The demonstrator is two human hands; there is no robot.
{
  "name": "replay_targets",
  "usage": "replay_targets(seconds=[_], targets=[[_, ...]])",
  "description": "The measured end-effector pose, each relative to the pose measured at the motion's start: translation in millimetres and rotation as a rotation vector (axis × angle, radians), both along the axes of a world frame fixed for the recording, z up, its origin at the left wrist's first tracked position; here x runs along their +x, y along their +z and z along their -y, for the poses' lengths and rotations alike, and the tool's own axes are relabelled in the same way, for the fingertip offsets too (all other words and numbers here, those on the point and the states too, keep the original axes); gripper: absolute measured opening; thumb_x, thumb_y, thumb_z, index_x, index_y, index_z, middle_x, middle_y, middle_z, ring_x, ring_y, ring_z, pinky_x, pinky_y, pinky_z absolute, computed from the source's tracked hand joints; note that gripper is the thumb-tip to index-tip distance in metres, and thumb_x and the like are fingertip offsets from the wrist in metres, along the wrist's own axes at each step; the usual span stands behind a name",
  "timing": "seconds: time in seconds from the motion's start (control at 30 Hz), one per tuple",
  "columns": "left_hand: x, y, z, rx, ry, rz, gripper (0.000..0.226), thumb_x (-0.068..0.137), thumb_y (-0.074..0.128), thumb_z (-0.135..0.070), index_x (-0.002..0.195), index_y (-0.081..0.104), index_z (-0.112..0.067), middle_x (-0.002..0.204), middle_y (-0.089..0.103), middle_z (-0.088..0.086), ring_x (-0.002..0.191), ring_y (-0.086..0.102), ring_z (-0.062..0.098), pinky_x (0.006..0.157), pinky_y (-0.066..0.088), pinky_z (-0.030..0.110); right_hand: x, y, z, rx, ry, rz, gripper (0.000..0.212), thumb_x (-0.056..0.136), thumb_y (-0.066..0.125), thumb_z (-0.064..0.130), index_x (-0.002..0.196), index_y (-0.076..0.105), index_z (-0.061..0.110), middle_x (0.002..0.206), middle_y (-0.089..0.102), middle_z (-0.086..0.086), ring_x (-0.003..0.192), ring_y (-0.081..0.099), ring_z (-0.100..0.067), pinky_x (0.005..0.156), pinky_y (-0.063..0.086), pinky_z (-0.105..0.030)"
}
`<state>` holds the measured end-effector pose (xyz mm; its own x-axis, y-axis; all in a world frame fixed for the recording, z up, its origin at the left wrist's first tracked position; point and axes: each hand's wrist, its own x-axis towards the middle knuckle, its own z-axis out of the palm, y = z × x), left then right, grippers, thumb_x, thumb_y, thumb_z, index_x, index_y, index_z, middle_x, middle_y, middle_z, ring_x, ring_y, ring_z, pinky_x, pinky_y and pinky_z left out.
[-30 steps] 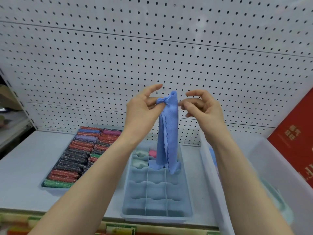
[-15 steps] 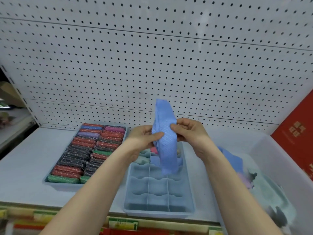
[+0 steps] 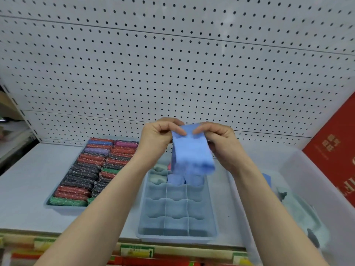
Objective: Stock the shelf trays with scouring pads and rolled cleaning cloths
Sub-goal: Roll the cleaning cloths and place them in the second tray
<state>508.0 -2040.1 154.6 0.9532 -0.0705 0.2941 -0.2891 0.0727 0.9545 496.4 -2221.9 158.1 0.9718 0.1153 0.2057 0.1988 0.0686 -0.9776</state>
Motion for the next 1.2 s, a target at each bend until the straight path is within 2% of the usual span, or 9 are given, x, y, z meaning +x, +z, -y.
replay_targets(seconds=[0.2,0.4,0.53,0.63,0.73,0.83,0.97,1.07,1.2], targets=[[-2,3,0,0.026,0.074,0.033,0.045,0.084,0.046,0.018,0.082,0.077,-0.014,0.104,0.067,-0.001,0.095,0.064,0.012,0.075,0.052,0.023,-6,-9,-2,0.025,0.101,-0.145,0.029,0.096,0.059,0.013,0.125,0.059,0.018,0.102,0.070,-0.010,0.090,0.067,-0.023,0.075,0.054,-0.032],[-6,-8,-6,-0.205,-0.207,-0.474,0.029,0.100,0.050,-0.025,0.116,0.064,-0.005,0.113,0.070,0.012,0.095,0.071,0.023,0.084,0.057,0.033,-4,-10,-10,-0.010,-0.189,-0.109,0.031,0.088,0.070,0.010,0.116,0.060,0.018,0.091,0.074,-0.009,0.080,0.070,-0.025,0.069,0.056,-0.037],[-11,-21,-6,-0.234,-0.195,-0.557,0.032,0.090,0.064,-0.011,0.119,0.062,0.002,0.111,0.071,0.017,0.093,0.072,0.024,0.074,0.059,0.028,-6,-11,-15,-0.064,-0.170,-0.058,0.027,0.094,0.059,0.007,0.118,0.058,0.019,0.090,0.071,-0.007,0.071,0.068,-0.016,0.060,0.052,-0.027],[-9,-19,-9,-0.309,-0.101,-0.551,0.027,0.090,0.063,-0.006,0.116,0.063,0.000,0.103,0.072,0.015,0.080,0.072,0.022,0.064,0.058,0.027,-10,-12,-7,-0.092,0.066,0.000,0.042,0.092,0.047,-0.011,0.123,0.058,0.016,0.113,0.068,-0.005,0.086,0.067,-0.016,0.070,0.052,-0.022],[-8,-16,-13,-0.371,-0.069,-0.565,0.025,0.091,0.061,-0.004,0.115,0.061,-0.001,0.094,0.073,0.012,0.073,0.072,0.019,0.059,0.057,0.024,-12,-18,-6,-0.196,0.196,0.070,0.053,0.083,0.057,-0.019,0.123,0.061,0.016,0.127,0.058,-0.009,0.103,0.064,-0.017,0.085,0.051,-0.026],[-8,-16,-14,-0.364,-0.051,-0.567,0.025,0.092,0.059,-0.003,0.117,0.059,0.002,0.088,0.073,0.011,0.067,0.072,0.018,0.052,0.054,0.022,-12,-20,-15,-0.234,0.064,0.127,0.038,0.080,0.068,-0.014,0.104,0.070,0.015,0.118,0.054,-0.008,0.095,0.062,-0.005,0.084,0.048,-0.017],[-8,-21,-15,-0.217,-0.088,-0.453,0.036,0.092,0.058,0.004,0.127,0.056,-0.007,0.104,0.073,0.016,0.089,0.073,0.026,0.070,0.060,0.029,-6,-21,-19,-0.215,-0.045,0.059,0.012,0.088,0.068,0.007,0.086,0.076,0.016,0.109,0.057,0.000,0.086,0.059,-0.004,0.078,0.051,-0.020],[-13,-21,-13,-0.166,-0.145,-0.373,0.045,0.089,0.053,0.014,0.126,0.057,-0.011,0.113,0.070,0.018,0.102,0.069,0.030,0.086,0.058,0.035,-3,-25,-19,-0.221,-0.080,-0.014,0.020,0.093,0.065,0.017,0.082,0.072,0.002,0.100,0.063,-0.014,0.079,0.056,-0.011,0.073,0.051,-0.024],[-18,-25,-13,-0.212,-0.230,-0.342,0.034,0.093,0.053,-0.002,0.125,0.059,-0.011,0.119,0.069,0.015,0.109,0.066,0.028,0.096,0.053,0.042,-1,-26,-20,-0.178,-0.133,-0.093,0.012,0.087,0.072,0.017,0.077,0.070,0.010,0.075,0.067,-0.001,0.067,0.056,-0.012,0.069,0.048,-0.027]])
